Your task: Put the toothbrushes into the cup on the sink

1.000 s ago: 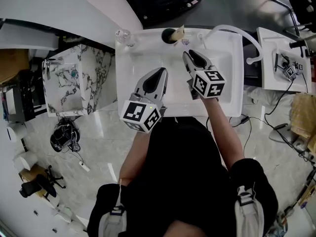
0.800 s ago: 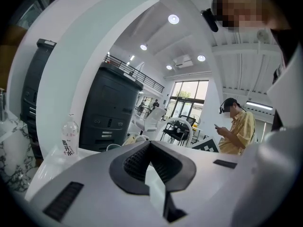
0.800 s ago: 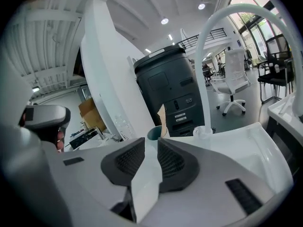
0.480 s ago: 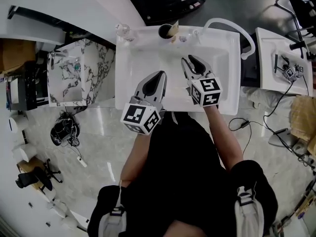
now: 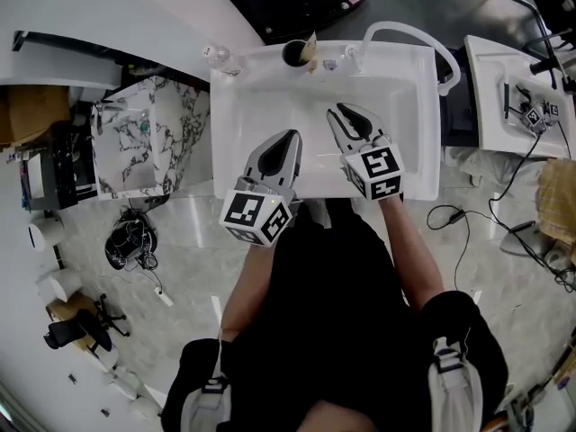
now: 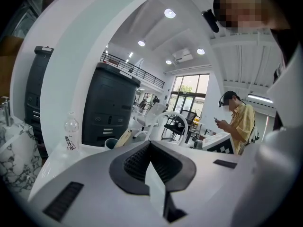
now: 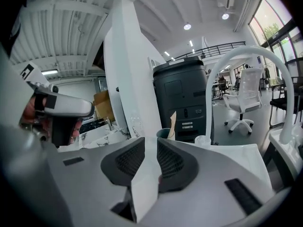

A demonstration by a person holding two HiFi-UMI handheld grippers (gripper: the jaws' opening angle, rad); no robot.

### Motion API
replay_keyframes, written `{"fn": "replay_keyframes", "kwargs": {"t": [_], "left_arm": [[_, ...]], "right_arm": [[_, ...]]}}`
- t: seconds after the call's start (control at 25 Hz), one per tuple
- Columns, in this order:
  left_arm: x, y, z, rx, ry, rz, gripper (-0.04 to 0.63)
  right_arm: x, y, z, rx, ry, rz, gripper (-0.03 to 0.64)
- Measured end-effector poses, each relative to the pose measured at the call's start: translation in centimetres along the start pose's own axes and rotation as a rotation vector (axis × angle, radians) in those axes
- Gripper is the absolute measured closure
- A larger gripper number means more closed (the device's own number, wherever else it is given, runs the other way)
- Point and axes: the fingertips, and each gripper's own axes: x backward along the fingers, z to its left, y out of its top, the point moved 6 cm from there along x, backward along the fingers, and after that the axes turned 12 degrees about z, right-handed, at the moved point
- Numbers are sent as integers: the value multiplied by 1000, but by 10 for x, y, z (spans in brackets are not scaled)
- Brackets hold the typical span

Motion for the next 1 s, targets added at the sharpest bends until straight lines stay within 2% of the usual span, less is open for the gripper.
{"fn": "replay_keyframes", "kwargs": {"t": [0.32,0.56,0.76,1.0], "left_arm": [[15,-7,-3,-12,-56,-17,581],[48,-18,0,-23,-84,-43,581],[82,-27,-1,-40,-108,-74,581],[123,-43,-6,-62,-128,-107,581]], "right_arm": [[23,4,27,50,-90,-12,555],[46,13,76,154,-126,-80,555],[67,11,121,214,-151,-96,532],[106,9,168,236,-189,-152,557]]}}
